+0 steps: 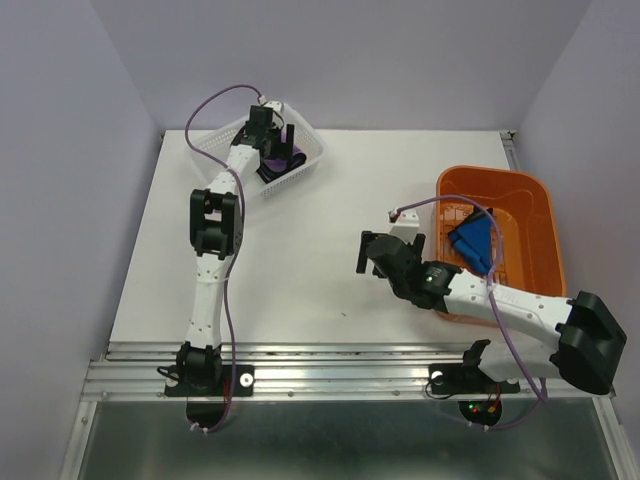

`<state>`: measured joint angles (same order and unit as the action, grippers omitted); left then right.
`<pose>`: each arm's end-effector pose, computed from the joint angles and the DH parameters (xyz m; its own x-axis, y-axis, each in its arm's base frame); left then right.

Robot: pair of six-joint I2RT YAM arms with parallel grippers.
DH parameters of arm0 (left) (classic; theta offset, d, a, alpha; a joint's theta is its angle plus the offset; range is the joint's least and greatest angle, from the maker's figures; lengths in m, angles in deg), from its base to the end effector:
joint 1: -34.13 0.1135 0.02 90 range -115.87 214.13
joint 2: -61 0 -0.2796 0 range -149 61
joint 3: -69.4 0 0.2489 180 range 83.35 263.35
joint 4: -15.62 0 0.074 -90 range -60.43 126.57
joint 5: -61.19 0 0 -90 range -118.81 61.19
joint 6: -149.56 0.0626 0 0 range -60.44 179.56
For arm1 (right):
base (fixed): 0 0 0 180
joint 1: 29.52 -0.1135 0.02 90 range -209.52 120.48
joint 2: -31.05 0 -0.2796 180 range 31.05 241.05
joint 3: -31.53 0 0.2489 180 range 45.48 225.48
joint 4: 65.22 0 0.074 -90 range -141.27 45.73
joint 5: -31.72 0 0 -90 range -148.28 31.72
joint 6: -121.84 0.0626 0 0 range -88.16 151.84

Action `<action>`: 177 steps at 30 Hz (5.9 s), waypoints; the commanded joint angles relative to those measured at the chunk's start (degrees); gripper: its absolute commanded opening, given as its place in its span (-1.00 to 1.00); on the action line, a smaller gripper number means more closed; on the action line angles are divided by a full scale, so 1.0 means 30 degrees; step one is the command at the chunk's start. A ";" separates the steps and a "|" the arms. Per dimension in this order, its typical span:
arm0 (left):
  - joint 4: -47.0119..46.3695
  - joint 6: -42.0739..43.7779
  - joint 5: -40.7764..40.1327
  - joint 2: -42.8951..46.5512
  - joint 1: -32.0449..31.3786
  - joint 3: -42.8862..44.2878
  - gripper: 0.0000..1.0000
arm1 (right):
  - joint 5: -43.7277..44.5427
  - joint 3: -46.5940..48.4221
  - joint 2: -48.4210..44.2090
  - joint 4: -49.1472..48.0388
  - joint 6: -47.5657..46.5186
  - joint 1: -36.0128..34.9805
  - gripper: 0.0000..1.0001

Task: Fold and stack the towels
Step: Neatly place the folded towel into the bin, then grab crumpled towel, then move the towel to the center of the board

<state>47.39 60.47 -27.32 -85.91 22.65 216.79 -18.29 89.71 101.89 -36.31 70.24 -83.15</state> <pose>0.6071 -0.1250 0.1973 -0.5054 0.1188 -0.8547 0.2288 0.9735 0.0001 0.1880 0.1874 0.2421 -0.5145 0.1040 -0.8512 -0.0156 0.9913 0.1305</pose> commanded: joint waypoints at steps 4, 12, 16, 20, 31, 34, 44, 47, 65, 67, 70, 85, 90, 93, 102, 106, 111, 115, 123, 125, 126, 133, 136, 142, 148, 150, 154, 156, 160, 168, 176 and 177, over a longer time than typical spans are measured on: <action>-0.0344 -0.1824 0.0729 0.5077 0.0137 0.0667 0.98 | 0.0530 0.2218 -0.0969 -0.0241 0.0122 -0.0025 1.00; -0.1016 -0.3289 0.1170 1.1697 -0.0038 -0.3810 0.97 | 0.2255 0.3917 -0.1994 0.1427 -0.0052 0.0325 1.00; -0.3971 -0.4196 0.2223 1.6060 -0.0243 -1.0452 0.98 | 0.1556 0.6169 -0.2522 0.3414 -0.1839 0.2488 1.00; -0.8394 -0.6392 0.2257 2.1508 -0.0828 -1.8890 0.98 | 0.0997 0.7931 -0.2728 0.5294 -0.2834 0.7487 1.00; -1.1156 -0.9472 0.1231 3.1947 -0.3466 -3.1793 0.97 | -0.4150 0.7468 -0.1354 0.8871 -0.2752 1.6377 1.00; -1.0371 -0.9236 0.0091 3.1717 -0.3466 -3.2353 0.97 | -0.5238 0.6412 -0.0419 0.8928 -0.2020 1.7171 1.00; -1.0600 -0.9502 0.1200 2.9488 -0.3525 -3.2500 0.97 | -0.7233 0.2754 0.0641 0.7729 -0.0259 1.7231 1.00; -1.0629 -0.9502 0.1083 2.9546 -0.3525 -3.2558 0.98 | -0.7411 0.1929 0.0816 0.7348 -0.0083 1.7202 1.00; -1.0482 -0.9443 0.0556 3.0074 -0.3554 -3.2793 0.98 | -0.8055 0.0492 0.1989 0.5473 -0.0111 1.7289 1.00; -1.0453 -0.9472 0.0497 3.0045 -0.3554 -3.2793 0.98 | -0.8085 0.0375 0.2077 0.5268 -0.0199 1.7260 1.00; -1.0453 -0.9443 0.0468 3.0015 -0.3554 -3.2764 0.97 | -0.8144 0.0346 0.2194 0.5063 -0.0287 1.7260 1.00; -1.0190 -0.9268 0.0322 2.9928 -0.3554 -3.2647 0.98 | -0.7558 0.1839 0.3892 0.3657 -0.1195 1.7523 1.00; -1.0131 -0.9267 0.0175 2.9781 -0.3554 -3.2588 0.97 | -0.7499 0.1869 0.4215 0.3217 -0.1459 1.7611 1.00; -1.0073 -0.9238 0.0116 2.9781 -0.3554 -3.2559 0.98 | -0.7528 0.1694 0.4303 0.2982 -0.1664 1.7611 0.99; -0.9955 -0.9267 0.0029 2.9693 -0.3525 -3.2500 0.97 | -0.7938 0.0580 0.4157 0.1986 -0.1606 1.7670 0.12; -0.9897 -0.9238 -0.0001 2.9781 -0.3554 -3.2500 0.98 | -0.7967 0.0609 0.4041 0.2073 -0.1722 1.7699 -0.35; -0.9867 -0.9238 0.0028 2.9840 -0.3554 -3.2471 0.97 | -0.8115 0.1398 0.3367 0.2483 -0.2103 1.7699 -0.83; -0.9780 -0.9267 -0.0031 3.0015 -0.3554 -3.2500 0.98 | -0.7793 0.2570 0.2694 0.3274 -0.2337 1.7670 -0.99; -0.9779 -0.9296 -0.0001 3.0279 -0.3554 -3.2559 0.98 | -0.7264 0.5587 0.0615 0.5031 -0.3392 1.7670 -0.99; -0.9750 -0.9267 0.0028 3.0337 -0.3554 -3.2588 0.98 | -0.7440 0.6203 -0.0147 0.5120 -0.3802 1.7641 -0.99; -0.9779 -0.9267 0.0086 3.0338 -0.3554 -3.2588 0.98 | -0.7672 0.6437 -0.0411 0.5178 -0.3919 1.7670 -0.99; -0.9808 -0.9326 0.0291 3.0454 -0.3554 -3.2559 0.98 | -0.9166 0.8955 -0.2463 0.5792 -0.5032 1.7671 -0.99; -0.9809 -0.9384 0.0467 3.0571 -0.3554 -3.2529 0.98 | -1.0834 1.0532 -0.2874 0.5794 -0.5559 1.7699 -0.99; -0.9751 -0.9531 0.0760 3.1244 -0.3554 -3.2500 0.97 | -1.5434 1.4869 -0.1417 0.6638 -0.6234 1.7612 -0.99; -0.8378 -1.0204 0.0031 3.2531 -0.3554 -3.2237 0.98 | -1.9942 2.0555 0.1162 0.6940 -0.5652 1.6325 -0.99; -0.7732 -1.0438 -0.0293 3.2972 -0.3554 -3.2091 0.98 | -2.1145 2.2160 0.1839 0.6528 -0.5444 1.5449 -0.99; -0.6325 -1.1404 -0.1581 3.4551 -0.3554 -3.1914 0.98 | -2.1470 2.4454 0.3977 0.6206 -0.6204 1.0148 -0.99; -0.5187 -1.1785 -0.2049 3.4993 -0.3554 -3.1827 0.98 | -2.2290 2.4254 0.4506 0.5680 -0.6177 0.8772 -0.99; -0.3048 -1.4064 -0.3746 3.5727 -0.3554 -3.1972 0.98 | -2.0020 1.8126 0.2640 0.2875 -0.5972 0.8500 -0.96; -0.2045 -1.5332 -0.3928 3.5523 -0.3554 -3.3143 0.98 | -1.1366 0.5859 -0.1174 0.2453 -0.4622 0.8530 0.71; -0.2921 -1.5273 -0.2230 3.4060 -0.3554 -3.4431 0.98 | -1.2508 0.7464 -0.0794 0.3862 -0.6380 0.8151 1.00; -0.3098 -1.5244 -0.1967 3.3913 -0.3583 -3.4550 0.97 | -1.2277 0.7581 -0.0707 0.3832 -0.6729 0.7569 1.00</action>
<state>40.81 14.98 -36.04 16.82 12.33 114.72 -55.58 107.74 101.41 -21.79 53.52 -57.86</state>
